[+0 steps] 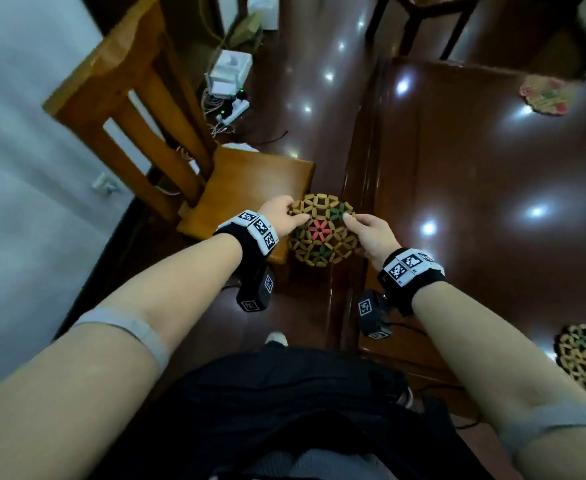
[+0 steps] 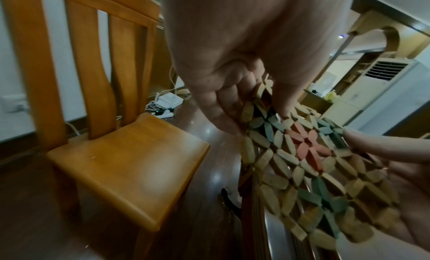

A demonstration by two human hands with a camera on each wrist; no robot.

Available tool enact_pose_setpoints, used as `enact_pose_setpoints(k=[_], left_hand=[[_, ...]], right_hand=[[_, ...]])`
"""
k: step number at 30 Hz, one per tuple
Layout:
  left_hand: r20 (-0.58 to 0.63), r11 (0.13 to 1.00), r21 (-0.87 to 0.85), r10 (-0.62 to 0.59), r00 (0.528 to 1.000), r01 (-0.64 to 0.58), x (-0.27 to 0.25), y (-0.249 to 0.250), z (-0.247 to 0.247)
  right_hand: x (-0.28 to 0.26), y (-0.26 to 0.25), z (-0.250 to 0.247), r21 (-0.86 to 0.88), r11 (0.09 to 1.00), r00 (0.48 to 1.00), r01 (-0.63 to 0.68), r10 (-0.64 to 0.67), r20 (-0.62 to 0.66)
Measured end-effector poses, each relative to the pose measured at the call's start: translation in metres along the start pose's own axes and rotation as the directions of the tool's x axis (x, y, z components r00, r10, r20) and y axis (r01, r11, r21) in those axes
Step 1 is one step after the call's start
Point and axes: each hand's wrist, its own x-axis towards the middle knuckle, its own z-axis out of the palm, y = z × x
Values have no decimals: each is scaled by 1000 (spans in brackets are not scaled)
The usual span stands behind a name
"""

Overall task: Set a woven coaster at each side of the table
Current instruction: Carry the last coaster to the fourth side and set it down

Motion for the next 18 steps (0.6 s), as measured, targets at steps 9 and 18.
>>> enact_pose_setpoints(k=[9, 18], left_hand=[[76, 989, -75, 132, 988, -127, 100, 59, -1], [313, 932, -35, 353, 882, -361, 163, 149, 42]], right_hand=[[22, -17, -39, 52, 997, 970, -63, 74, -231], [0, -7, -87, 273, 958, 882, -88, 202, -427]])
